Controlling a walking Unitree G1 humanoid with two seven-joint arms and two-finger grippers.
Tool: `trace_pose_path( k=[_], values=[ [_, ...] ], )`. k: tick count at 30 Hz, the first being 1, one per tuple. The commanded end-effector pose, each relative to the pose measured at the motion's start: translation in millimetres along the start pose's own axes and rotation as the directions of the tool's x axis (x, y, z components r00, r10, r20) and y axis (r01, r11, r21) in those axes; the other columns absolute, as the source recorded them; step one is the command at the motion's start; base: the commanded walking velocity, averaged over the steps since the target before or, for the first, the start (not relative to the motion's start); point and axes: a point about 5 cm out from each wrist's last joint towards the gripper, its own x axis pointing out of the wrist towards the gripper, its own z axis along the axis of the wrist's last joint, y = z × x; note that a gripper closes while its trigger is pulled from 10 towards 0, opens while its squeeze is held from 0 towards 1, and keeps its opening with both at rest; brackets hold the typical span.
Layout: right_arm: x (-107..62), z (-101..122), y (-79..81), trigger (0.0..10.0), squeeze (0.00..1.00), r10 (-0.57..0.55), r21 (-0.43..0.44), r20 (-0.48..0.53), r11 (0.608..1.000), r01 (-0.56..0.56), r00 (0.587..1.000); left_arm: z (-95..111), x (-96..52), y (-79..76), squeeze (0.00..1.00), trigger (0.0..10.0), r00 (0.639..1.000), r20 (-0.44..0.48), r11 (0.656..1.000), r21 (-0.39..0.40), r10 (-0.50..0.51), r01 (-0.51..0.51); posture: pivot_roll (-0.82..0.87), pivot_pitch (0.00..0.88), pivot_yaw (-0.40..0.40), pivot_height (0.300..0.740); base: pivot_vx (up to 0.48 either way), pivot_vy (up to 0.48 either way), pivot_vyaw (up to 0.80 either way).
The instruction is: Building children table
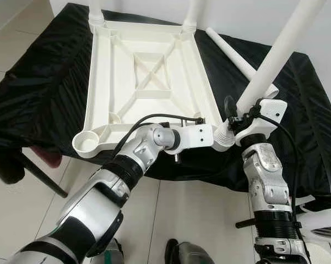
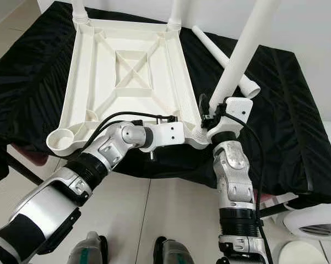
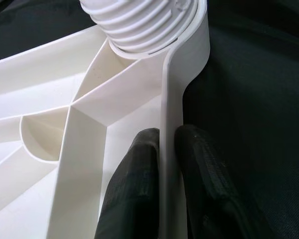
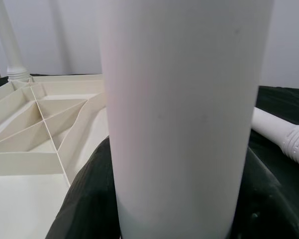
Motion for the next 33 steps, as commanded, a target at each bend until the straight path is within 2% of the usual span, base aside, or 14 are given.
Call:
trace_pose_path(
  k=[1,7,13,18,24,26,28,29,31,32,33],
  values=[
    [-15.5,-37.7,12.5,10.0,0.00,0.051,0.095,-0.163,0.995,-0.036,0.985,-3.3,-2.0,4.0,0.00,10.0,0.999,-0.020,0.999,-0.010,0.040,-0.040,0.05,0.096,-0.079,0.740,0.000,0.000,0.00],
    [-14.7,-33.3,14.7,10.0,0.00,0.038,0.097,-0.146,0.995,-0.023,0.989,-3.0,-2.1,4.2,0.00,10.0,0.999,-0.020,0.999,-0.011,0.039,-0.039,0.05,0.098,-0.079,0.740,0.000,0.000,0.00],
    [-15.1,-29.3,17.7,10.0,0.00,-0.118,0.044,-0.102,0.991,0.123,0.988,-2.0,-2.3,6.1,0.00,10.0,0.999,-0.018,0.999,-0.014,0.042,-0.042,0.05,0.106,-0.077,0.740,0.000,0.000,0.00],
    [-14.1,-31.1,17.4,10.0,0.00,-0.145,0.060,-0.101,0.987,0.152,0.984,-2.2,-2.6,6.8,0.00,10.0,0.999,-0.021,0.999,-0.016,0.042,-0.043,0.06,0.108,-0.077,0.740,0.000,0.000,0.00],
    [-10.6,-31.1,20.4,10.0,0.00,-0.090,0.084,-0.099,0.992,0.098,0.991,-3.5,-3.6,7.3,0.00,10.0,0.999,-0.024,0.999,-0.019,0.042,-0.043,0.06,0.108,-0.079,0.740,0.000,0.000,0.00],
    [-7.3,-28.3,22.0,10.0,0.00,0.043,0.117,-0.101,0.993,-0.031,0.994,-4.1,-4.1,8.1,0.00,10.0,0.999,-0.026,0.999,-0.021,0.044,-0.044,0.06,0.107,-0.078,0.740,0.000,0.000,0.00],
    [-7.3,-28.3,22.0,10.0,0.00,0.043,0.117,-0.101,0.993,-0.031,0.994,-4.1,-4.1,8.1,0.00,10.0,0.999,-0.026,0.999,-0.021,0.044,-0.044,0.06,0.107,-0.078,0.740,0.000,0.000,0.00],
    [-6.3,-26.7,22.6,10.0,0.00,0.094,0.124,-0.098,0.989,-0.081,0.991,-4.2,-4.2,8.3,0.00,10.0,0.999,-0.026,0.999,-0.021,0.044,-0.045,0.06,0.107,-0.078,0.740,0.000,0.000,0.00],
    [-6.3,-26.7,22.6,10.0,0.00,0.094,0.124,-0.098,0.989,-0.081,0.991,-4.2,-4.2,8.3,0.00,10.0,0.999,-0.026,0.999,-0.021,0.044,-0.045,0.06,0.107,-0.078,0.740,0.000,0.000,0.00],
    [-4.3,-23.5,20.5,10.0,0.00,0.151,0.131,-0.092,0.982,-0.138,0.984,-4.0,-4.0,8.5,0.00,10.0,0.999,-0.026,0.999,-0.020,0.044,-0.044,0.05,0.105,-0.078,0.740,0.000,0.000,0.00],
    [-4.3,-23.5,20.5,10.0,0.00,0.151,0.131,-0.092,0.982,-0.138,0.984,-4.0,-4.0,8.5,0.00,10.0,0.999,-0.026,0.999,-0.020,0.044,-0.044,0.05,0.105,-0.078,0.740,0.000,0.000,0.00]
  ],
)
